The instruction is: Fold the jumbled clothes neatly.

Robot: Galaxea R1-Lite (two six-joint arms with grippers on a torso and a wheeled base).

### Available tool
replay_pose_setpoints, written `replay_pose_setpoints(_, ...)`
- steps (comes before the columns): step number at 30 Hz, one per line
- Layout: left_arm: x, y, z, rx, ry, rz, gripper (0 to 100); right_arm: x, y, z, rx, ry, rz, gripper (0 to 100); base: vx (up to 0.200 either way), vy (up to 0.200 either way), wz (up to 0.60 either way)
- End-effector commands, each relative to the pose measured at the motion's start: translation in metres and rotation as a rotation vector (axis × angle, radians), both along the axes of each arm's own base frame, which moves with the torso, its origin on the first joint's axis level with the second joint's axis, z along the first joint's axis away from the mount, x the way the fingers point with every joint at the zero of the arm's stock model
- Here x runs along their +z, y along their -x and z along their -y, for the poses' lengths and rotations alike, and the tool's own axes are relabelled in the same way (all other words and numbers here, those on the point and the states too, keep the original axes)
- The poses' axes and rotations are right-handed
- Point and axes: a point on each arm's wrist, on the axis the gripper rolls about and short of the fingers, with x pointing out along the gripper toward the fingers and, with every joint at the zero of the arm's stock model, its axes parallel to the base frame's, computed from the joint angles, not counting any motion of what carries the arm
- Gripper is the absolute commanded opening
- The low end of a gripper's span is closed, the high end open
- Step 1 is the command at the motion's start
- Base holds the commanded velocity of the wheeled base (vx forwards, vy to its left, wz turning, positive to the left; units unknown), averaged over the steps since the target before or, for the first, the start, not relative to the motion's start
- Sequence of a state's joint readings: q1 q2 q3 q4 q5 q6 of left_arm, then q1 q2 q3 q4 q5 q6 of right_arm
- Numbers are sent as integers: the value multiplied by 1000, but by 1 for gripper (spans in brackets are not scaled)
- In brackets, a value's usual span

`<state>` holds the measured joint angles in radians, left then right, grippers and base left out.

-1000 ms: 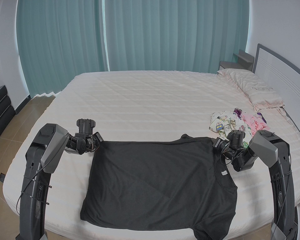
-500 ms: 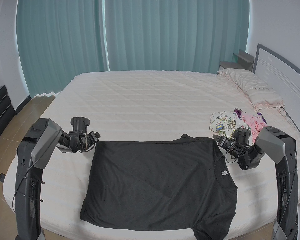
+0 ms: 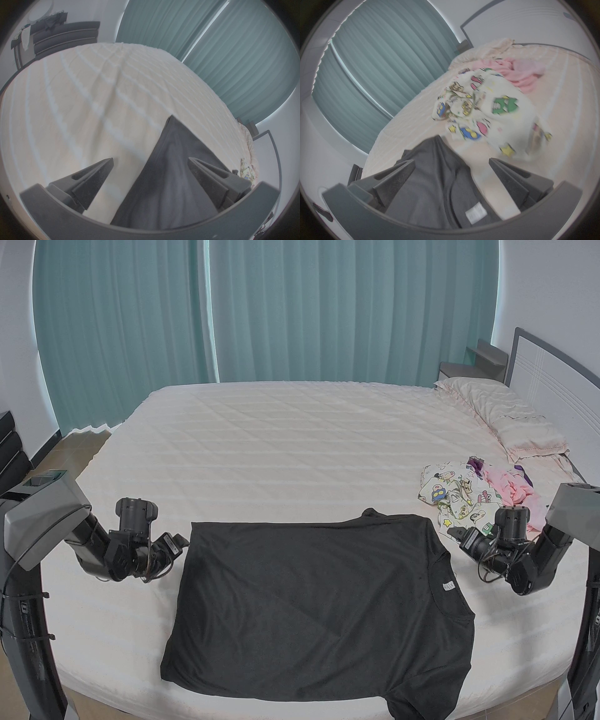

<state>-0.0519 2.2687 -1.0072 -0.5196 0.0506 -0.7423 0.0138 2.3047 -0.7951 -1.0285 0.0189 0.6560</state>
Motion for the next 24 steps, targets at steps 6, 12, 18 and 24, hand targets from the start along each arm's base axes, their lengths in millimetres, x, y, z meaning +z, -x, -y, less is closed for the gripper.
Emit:
replay_pose_setpoints(6,15,125,8,-59,213,-91,100,14,117,-10,-41,-166,-85,100,-67,0,0)
replay_pose_setpoints(12,14,141,7,-50,262,-128,100,12,144,-19,-7,-178,-100,100,-200,0,0)
replay_pose_setpoints(18,9,150,7,-51,259,-162,100,9,152,-18,-2,-184,-123,100,-200,0,0)
replay_pose_setpoints(24,3,149,11,-62,257,-187,100,7,152,-19,17,-197,-134,100,-133,0,0)
